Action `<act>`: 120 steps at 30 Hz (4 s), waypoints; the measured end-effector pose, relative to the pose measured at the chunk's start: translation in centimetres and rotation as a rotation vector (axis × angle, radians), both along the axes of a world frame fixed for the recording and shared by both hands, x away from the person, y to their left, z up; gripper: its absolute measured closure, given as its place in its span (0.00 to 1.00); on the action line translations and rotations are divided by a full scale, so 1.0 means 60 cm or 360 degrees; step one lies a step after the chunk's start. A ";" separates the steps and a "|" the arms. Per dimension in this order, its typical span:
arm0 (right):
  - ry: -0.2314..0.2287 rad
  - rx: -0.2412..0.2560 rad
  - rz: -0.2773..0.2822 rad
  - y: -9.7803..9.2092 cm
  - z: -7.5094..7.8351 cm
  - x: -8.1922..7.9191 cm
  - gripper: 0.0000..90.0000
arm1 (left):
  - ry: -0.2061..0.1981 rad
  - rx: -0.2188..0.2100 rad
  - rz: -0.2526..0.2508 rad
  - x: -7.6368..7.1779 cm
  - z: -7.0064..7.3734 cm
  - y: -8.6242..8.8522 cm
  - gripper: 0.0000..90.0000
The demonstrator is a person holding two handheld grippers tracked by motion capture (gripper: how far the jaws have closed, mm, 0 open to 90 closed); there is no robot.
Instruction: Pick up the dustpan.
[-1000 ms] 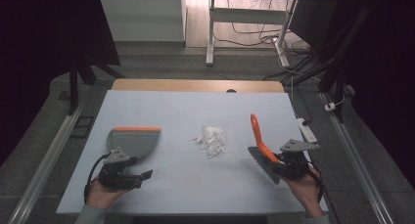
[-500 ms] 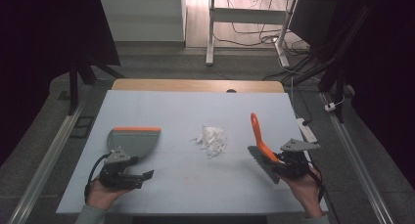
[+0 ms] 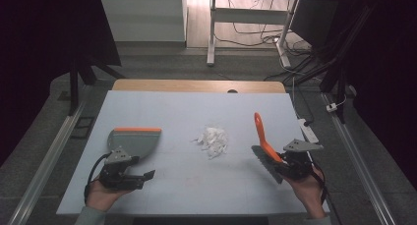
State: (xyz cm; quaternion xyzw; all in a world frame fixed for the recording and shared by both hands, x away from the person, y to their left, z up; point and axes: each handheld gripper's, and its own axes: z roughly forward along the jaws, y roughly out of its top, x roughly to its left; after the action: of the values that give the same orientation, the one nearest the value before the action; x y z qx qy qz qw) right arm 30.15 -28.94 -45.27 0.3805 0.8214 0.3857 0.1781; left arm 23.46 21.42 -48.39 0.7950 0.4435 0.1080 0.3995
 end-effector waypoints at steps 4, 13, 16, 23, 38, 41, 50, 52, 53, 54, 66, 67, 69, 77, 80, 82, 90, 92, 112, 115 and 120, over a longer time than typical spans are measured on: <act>-0.0012 0.0001 -0.0002 0.000 0.002 -0.001 0.77 | 0.0016 0.0001 0.0008 0.000 0.003 -0.001 0.23; -0.0012 -0.0008 -0.0005 0.000 0.001 -0.002 0.77 | 0.0104 0.0006 0.0190 0.004 0.010 0.015 0.24; -0.0010 -0.0016 -0.0005 0.001 0.001 -0.002 0.77 | 0.0164 0.0015 0.0293 0.006 0.013 0.028 0.24; -0.0014 -0.0019 -0.0008 -0.001 0.001 -0.002 0.77 | 0.0253 0.0028 0.0387 0.008 0.012 0.052 0.23; -0.0012 -0.0034 -0.0019 0.000 0.000 -0.002 0.77 | 0.0429 0.0039 0.0477 0.024 -0.021 0.075 0.19; -0.0013 -0.0035 -0.0020 0.000 0.000 -0.002 0.77 | 0.0454 0.0035 0.0487 0.030 -0.031 0.075 0.19; -0.0006 -0.0043 -0.0026 0.003 -0.002 -0.002 0.77 | 0.0502 0.0047 0.0520 0.048 -0.056 0.072 0.22; -0.0006 -0.0045 -0.0025 0.004 -0.003 -0.002 0.77 | 0.0509 0.0043 0.0524 0.051 -0.059 0.072 0.25; -0.0006 -0.0045 -0.0025 0.004 -0.003 -0.002 0.77 | 0.0513 0.0041 0.0528 0.052 -0.061 0.071 0.25; -0.0005 -0.0045 -0.0027 0.004 -0.003 -0.002 0.77 | 0.0512 0.0042 0.0535 0.055 -0.063 0.070 0.26; -0.0007 -0.0053 -0.0032 0.003 -0.004 -0.002 0.77 | 0.0525 0.0024 0.0570 0.064 -0.071 0.069 0.37; -0.0007 -0.0053 -0.0032 0.003 -0.004 -0.002 0.77 | 0.0525 0.0024 0.0570 0.064 -0.071 0.069 0.39; -0.0007 -0.0057 -0.0032 0.004 -0.004 -0.002 0.77 | 0.0531 0.0007 0.0577 0.065 -0.073 0.070 0.42; -0.0009 -0.0057 -0.0038 0.003 -0.004 -0.002 0.77 | 0.0538 -0.0052 0.0608 0.067 -0.076 0.078 0.52; -0.0009 -0.0058 -0.0039 0.003 -0.004 -0.002 0.77 | 0.0540 -0.0069 0.0606 0.067 -0.076 0.080 0.61; -0.0009 -0.0058 -0.0038 0.003 -0.004 -0.002 0.77 | 0.0552 -0.0083 0.0597 0.067 -0.077 0.080 0.64; -0.0009 -0.0059 -0.0039 0.003 -0.004 -0.002 0.77 | 0.0546 -0.0121 0.0628 0.065 -0.077 0.088 0.68; -0.0010 -0.0059 -0.0040 0.003 -0.004 -0.002 0.77 | 0.0544 -0.0122 0.0629 0.065 -0.077 0.088 0.68; -0.0023 -0.0054 -0.0044 0.002 -0.002 -0.004 0.77 | 0.0441 -0.0196 0.0614 0.057 -0.067 0.107 0.68; -0.0024 -0.0054 -0.0044 0.002 -0.001 -0.004 0.77 | 0.0408 -0.0211 0.0597 0.054 -0.064 0.108 0.68; -0.0026 -0.0052 -0.0045 0.001 -0.001 -0.004 0.77 | 0.0364 -0.0239 0.0563 0.050 -0.057 0.110 0.68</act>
State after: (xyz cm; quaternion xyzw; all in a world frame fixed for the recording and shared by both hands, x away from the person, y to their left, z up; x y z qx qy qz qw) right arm 29.92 -28.85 -45.33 0.3860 0.8207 0.3726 0.1964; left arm 26.47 28.00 -51.82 0.6799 0.6252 0.0523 0.3797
